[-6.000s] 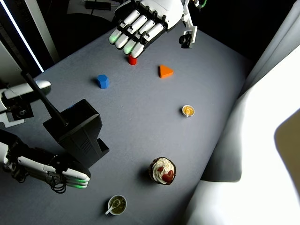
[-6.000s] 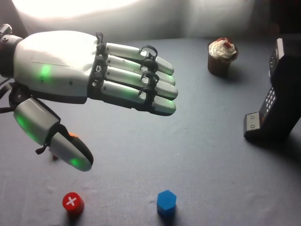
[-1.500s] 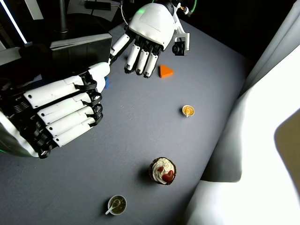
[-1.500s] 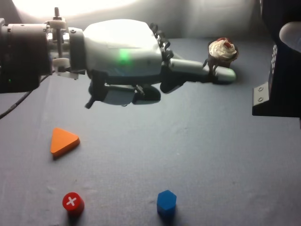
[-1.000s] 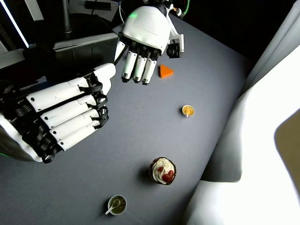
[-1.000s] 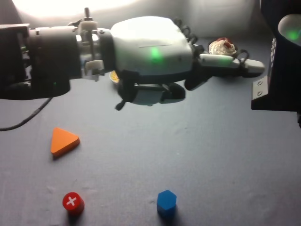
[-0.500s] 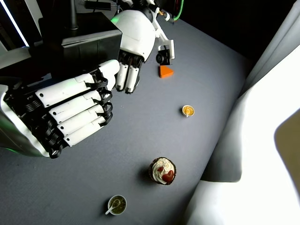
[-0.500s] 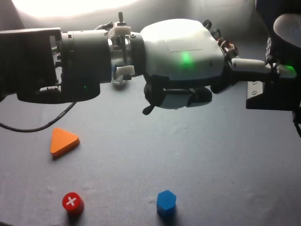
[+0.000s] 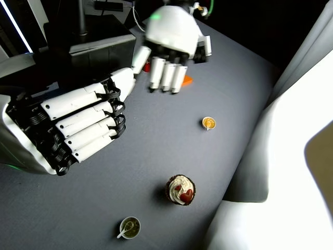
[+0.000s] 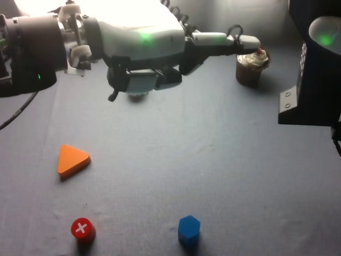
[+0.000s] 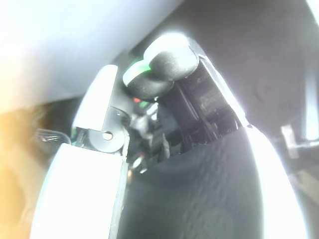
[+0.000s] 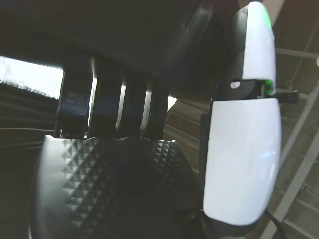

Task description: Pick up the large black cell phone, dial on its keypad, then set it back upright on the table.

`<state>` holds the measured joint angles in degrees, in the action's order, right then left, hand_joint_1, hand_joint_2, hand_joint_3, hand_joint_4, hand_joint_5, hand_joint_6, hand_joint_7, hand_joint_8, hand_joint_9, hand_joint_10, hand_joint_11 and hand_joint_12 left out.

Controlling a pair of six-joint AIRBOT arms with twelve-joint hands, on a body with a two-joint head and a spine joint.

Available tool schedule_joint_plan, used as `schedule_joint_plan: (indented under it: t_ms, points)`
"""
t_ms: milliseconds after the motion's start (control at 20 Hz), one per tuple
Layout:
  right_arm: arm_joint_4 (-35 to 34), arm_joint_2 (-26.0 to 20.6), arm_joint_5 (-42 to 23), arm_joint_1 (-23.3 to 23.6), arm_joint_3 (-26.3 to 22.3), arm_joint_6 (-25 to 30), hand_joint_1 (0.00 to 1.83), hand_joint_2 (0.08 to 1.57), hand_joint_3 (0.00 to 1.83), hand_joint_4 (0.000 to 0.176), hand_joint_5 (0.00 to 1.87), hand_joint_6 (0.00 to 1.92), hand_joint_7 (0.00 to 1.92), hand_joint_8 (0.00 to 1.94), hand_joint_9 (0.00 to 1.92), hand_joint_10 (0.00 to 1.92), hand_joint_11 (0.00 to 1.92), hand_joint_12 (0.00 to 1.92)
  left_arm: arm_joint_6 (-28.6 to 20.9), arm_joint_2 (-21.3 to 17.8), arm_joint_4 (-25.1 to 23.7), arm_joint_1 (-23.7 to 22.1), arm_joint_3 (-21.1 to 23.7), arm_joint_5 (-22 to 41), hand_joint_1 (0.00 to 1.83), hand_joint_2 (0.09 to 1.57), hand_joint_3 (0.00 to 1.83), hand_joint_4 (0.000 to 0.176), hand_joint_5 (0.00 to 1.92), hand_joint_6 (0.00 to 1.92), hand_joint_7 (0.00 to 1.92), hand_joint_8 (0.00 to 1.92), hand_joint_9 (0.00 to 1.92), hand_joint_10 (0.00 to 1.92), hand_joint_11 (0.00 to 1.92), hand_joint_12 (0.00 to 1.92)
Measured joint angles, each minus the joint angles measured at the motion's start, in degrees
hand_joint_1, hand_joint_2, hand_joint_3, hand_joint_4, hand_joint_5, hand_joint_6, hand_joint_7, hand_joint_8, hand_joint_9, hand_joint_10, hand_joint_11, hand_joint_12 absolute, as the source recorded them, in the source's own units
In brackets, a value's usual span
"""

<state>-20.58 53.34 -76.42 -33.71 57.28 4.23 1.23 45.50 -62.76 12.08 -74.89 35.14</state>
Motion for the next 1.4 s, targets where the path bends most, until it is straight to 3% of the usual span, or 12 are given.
schedule_joint_plan:
  t_ms: [100, 200, 250, 350, 550, 600, 700, 900, 1050, 1250, 1300, 1400]
  points:
    - [0.0, 0.0, 0.0, 0.0, 0.0, 0.0, 1.48, 1.05, 0.0, 0.0, 1.08, 0.56, 1.12, 0.63, 1.06, 1.0, 1.0, 1.35, 0.0, 1.6, 0.1, 0.0, -1.4, -0.9, 1.28, 1.38, 0.0, 0.161, 0.0, 0.0, 0.57, 1.73, 0.9, 1.92, 0.91, 1.92]
    - [0.0, 0.0, 0.0, 0.0, 0.0, 0.0, 1.5, 1.04, 0.0, 0.0, 1.11, 0.48, 1.15, 0.57, 1.08, 0.94, 1.0, 1.42, 0.1, 3.0, 0.1, 0.0, -1.9, -1.7, 1.28, 1.41, 0.0, 0.165, 0.0, 0.0, 0.58, 1.72, 0.92, 1.92, 0.92, 1.92]
    - [-0.1, 0.0, 0.0, 0.0, 0.0, 0.0, 1.42, 1.04, 0.0, 0.0, 1.1, 0.56, 1.16, 0.59, 1.09, 1.05, 1.05, 1.14, 0.5, 4.1, 0.6, 0.0, -2.2, -1.7, 1.28, 1.42, 0.0, 0.161, 0.0, 0.0, 0.57, 1.73, 0.9, 1.92, 0.9, 1.92]
    - [-0.1, 0.0, 0.0, 0.0, 0.0, 0.0, 1.4, 1.05, 0.0, 0.0, 1.1, 0.6, 1.15, 0.63, 1.08, 1.09, 1.09, 1.02, 1.0, 5.1, 1.9, 0.0, -2.2, -1.9, 1.28, 1.42, 0.0, 0.157, 0.0, 0.0, 0.57, 1.73, 0.9, 1.92, 0.91, 1.92]
    - [-0.1, 0.0, -0.1, 0.0, 0.0, 0.0, 1.4, 1.05, 0.0, 0.0, 1.08, 0.6, 1.14, 0.67, 1.07, 1.11, 1.1, 0.99, 1.6, 6.1, 2.9, -1.6, 0.4, -2.8, 1.28, 1.43, 0.0, 0.153, 0.0, 0.0, 0.56, 1.75, 0.9, 1.92, 0.93, 1.92]
    - [-0.2, 0.0, -0.4, 0.0, -0.1, 0.0, 1.48, 1.04, 0.0, 0.0, 1.12, 0.47, 1.15, 0.6, 1.07, 0.96, 1.01, 1.34, 1.6, 6.1, 2.9, -2.1, 1.1, -3.6, 1.28, 1.42, 0.0, 0.158, 0.0, 0.0, 0.57, 1.72, 0.92, 1.92, 0.95, 1.92]
    - [-0.1, -0.2, -1.2, 0.0, -0.1, 0.1, 1.4, 1.05, 0.0, 0.0, 1.09, 0.61, 1.17, 0.62, 1.07, 1.1, 1.07, 1.04, 0.8, 5.6, 3.7, -2.5, 3.1, -5.7, 1.29, 1.41, 0.0, 0.154, 0.01, 0.0, 0.58, 1.71, 0.93, 1.92, 0.97, 1.92]
    - [0.7, -0.1, -1.3, 0.0, -0.2, 0.1, 1.4, 1.05, 0.0, 0.0, 1.1, 0.59, 1.15, 0.66, 1.06, 1.1, 1.09, 1.0, -0.3, 3.9, 3.6, -2.1, 4.3, -5.5, 1.28, 1.43, 0.0, 0.148, 0.0, 0.0, 0.55, 1.76, 0.92, 1.92, 0.95, 1.92]
    - [-1.1, 0.1, -1.0, 0.0, 0.2, -0.1, 1.5, 1.04, 0.0, 0.0, 1.12, 0.45, 1.16, 0.57, 1.07, 0.94, 0.98, 1.43, -2.5, 2.4, 3.1, -0.2, 3.4, 0.2, 1.28, 1.43, 0.0, 0.151, 0.0, 0.0, 0.56, 1.74, 0.91, 1.92, 0.93, 1.92]
    - [-3.8, 1.5, -3.0, 0.0, 1.7, -0.5, 1.5, 1.04, 0.0, 0.0, 1.08, 0.54, 1.17, 0.53, 1.1, 0.89, 0.99, 1.42, -7.5, 0.0, 2.5, 1.5, -0.8, 6.5, 1.28, 1.42, 0.0, 0.152, 0.0, 0.0, 0.58, 1.72, 0.95, 1.92, 0.96, 1.92]
    - [-3.9, 1.9, -3.7, -0.2, 2.0, -0.5, 1.42, 1.04, 0.0, 0.0, 1.09, 0.6, 1.17, 0.6, 1.09, 1.03, 1.03, 1.15, -10.0, -0.2, 2.6, 1.7, -1.4, 7.4, 1.29, 1.41, 0.0, 0.152, 0.0, 0.0, 0.59, 1.7, 0.95, 1.92, 0.95, 1.92]
    - [-3.8, 2.9, -5.2, -1.0, 2.7, -0.5, 1.5, 1.04, 0.0, 0.0, 1.11, 0.49, 1.17, 0.53, 1.09, 0.92, 0.97, 1.44, -15.2, -0.4, 3.3, 2.3, -1.5, 8.9, 1.29, 1.4, 0.0, 0.158, 0.0, 0.0, 0.6, 1.69, 0.95, 1.92, 0.93, 1.92]
